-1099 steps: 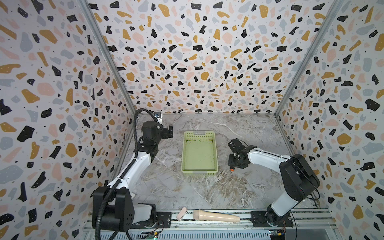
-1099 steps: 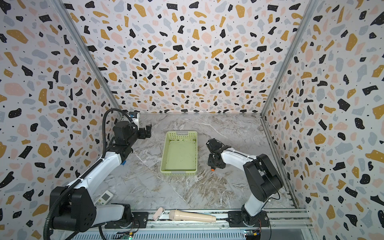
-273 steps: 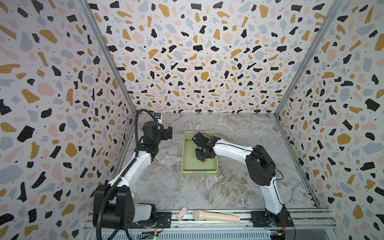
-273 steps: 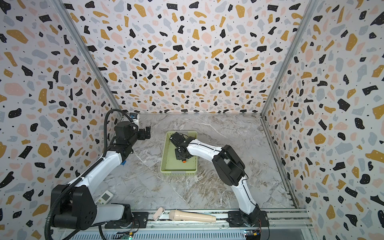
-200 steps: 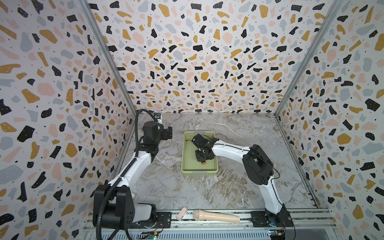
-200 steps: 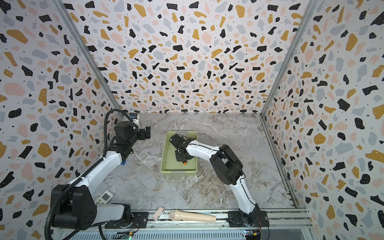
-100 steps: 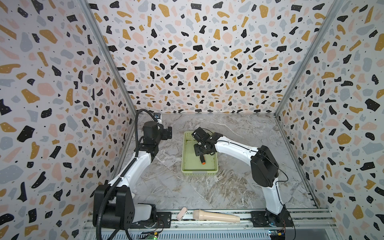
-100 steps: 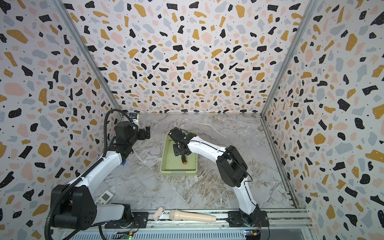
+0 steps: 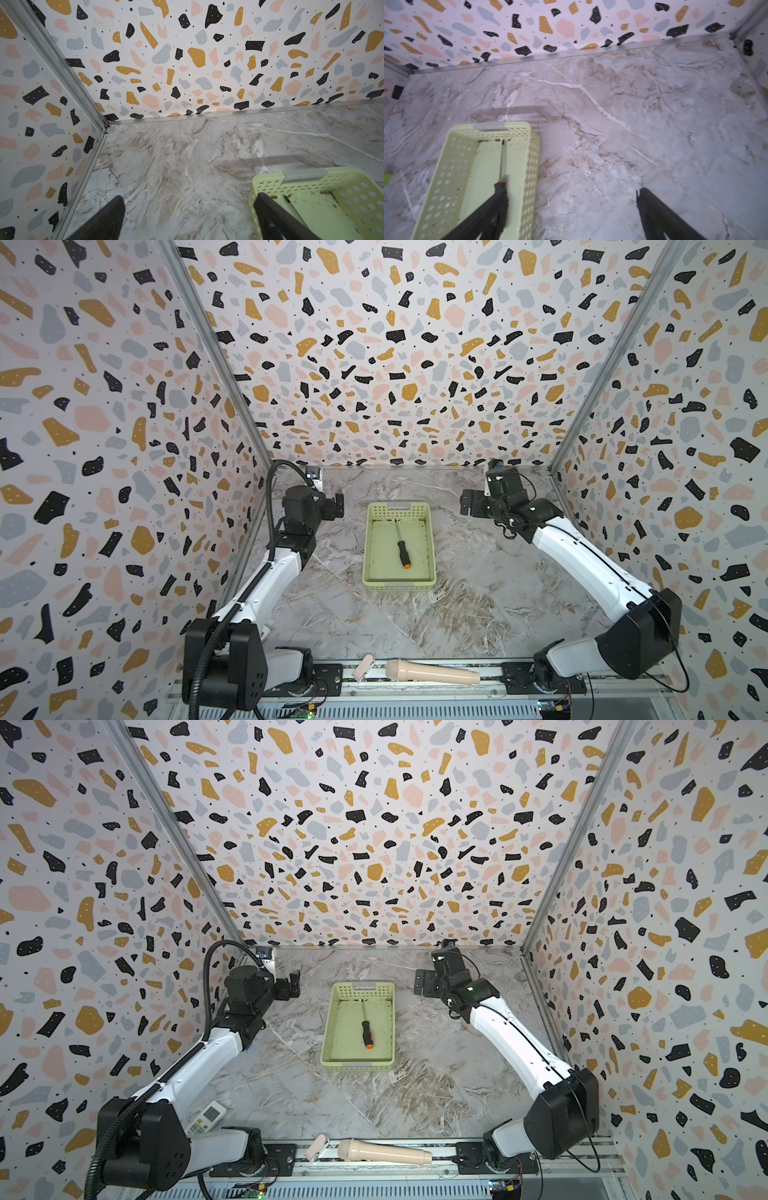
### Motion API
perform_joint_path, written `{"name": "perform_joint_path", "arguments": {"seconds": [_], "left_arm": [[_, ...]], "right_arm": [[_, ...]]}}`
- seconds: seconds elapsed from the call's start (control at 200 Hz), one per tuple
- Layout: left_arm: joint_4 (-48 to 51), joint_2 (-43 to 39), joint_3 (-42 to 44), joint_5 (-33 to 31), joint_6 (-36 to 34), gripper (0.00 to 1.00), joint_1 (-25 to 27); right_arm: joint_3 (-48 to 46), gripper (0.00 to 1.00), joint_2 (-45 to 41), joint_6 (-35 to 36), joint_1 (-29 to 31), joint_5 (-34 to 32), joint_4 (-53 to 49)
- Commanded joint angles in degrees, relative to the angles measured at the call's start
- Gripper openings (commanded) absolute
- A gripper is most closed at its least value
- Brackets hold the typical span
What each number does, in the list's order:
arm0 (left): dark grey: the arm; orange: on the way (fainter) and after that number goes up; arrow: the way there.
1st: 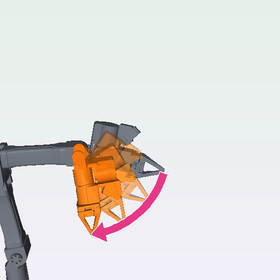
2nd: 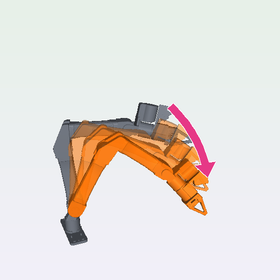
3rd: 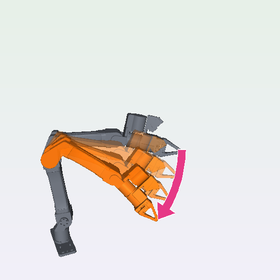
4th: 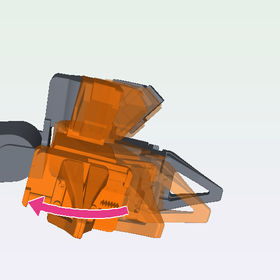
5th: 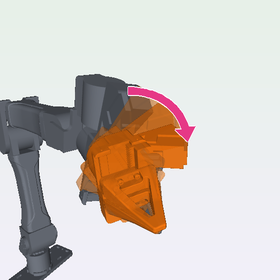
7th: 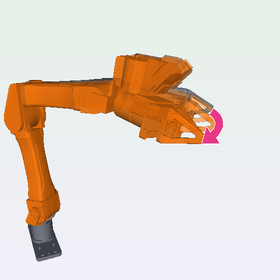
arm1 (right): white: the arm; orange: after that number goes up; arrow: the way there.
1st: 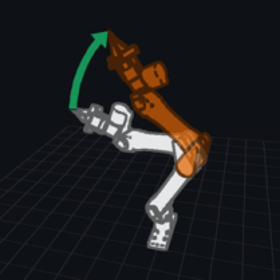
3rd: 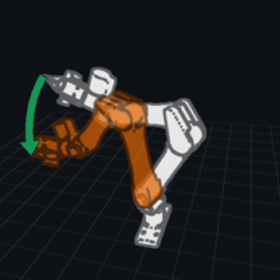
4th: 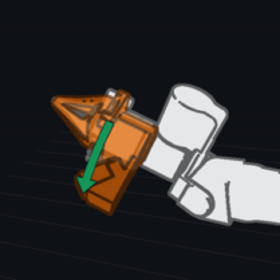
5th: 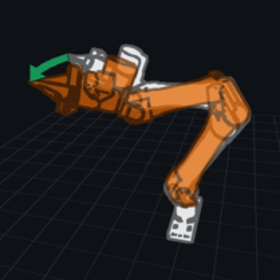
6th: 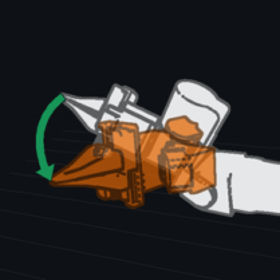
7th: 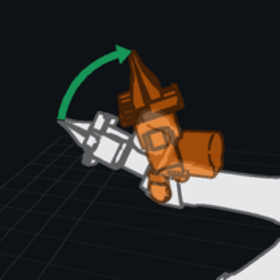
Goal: Put the screwdriver in the bin
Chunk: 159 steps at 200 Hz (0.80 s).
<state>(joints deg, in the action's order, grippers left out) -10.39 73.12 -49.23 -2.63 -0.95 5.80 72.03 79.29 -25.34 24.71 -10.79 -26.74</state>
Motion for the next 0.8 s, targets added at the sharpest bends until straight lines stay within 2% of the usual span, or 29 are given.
{"name": "perform_joint_path", "arguments": {"seconds": [0.0,0.075,0.21,0.366,0.456,0.551,0.661,0.791], "left_arm": [[-3.06,0.52,1.19,-0.13,-1.42,1.0,0.26],[-3.05,1.16,1.71,-1.01,-1.68,1.0,0.26],[-3.67,1.57,3.75,-1.1,0.05,1.0,0.26],[-16.99,-0.65,12.41,-2.9,4.24,0.99,0.26],[-26.73,-2.23,19.52,-6.92,3.89,0.99,0.26],[-30.12,-3.01,23.4,-11.95,3.53,1.0,0.26],[-31.35,-3.13,25.08,-14.37,4.07,1.0,0.26],[-46.45,-3.63,32.63,-18.66,1.41,1.0,0.26]], "right_arm": [[-6.05,0.99,-4.24,1.76,-4.89,-0.73,4.97],[-11.5,1.0,-6.61,0.99,-9.23,-2.19,8.75],[-23.95,0.99,-10.54,6.89,-14.75,-2.81,23.46],[-36.42,0.99,-11.35,16.36,-15.72,-9.32,42.62],[-40.9,0.99,-10.63,19.68,-16.13,-10.5,51.03],[-42.64,0.99,-8.8,22.58,-17.0,-7.45,55.14],[-42.85,0.99,-5.87,25.7,-18.15,-2.13,57.14],[-44.28,0.99,-2.29,27.04,-19.25,4.69,62.58]]}}
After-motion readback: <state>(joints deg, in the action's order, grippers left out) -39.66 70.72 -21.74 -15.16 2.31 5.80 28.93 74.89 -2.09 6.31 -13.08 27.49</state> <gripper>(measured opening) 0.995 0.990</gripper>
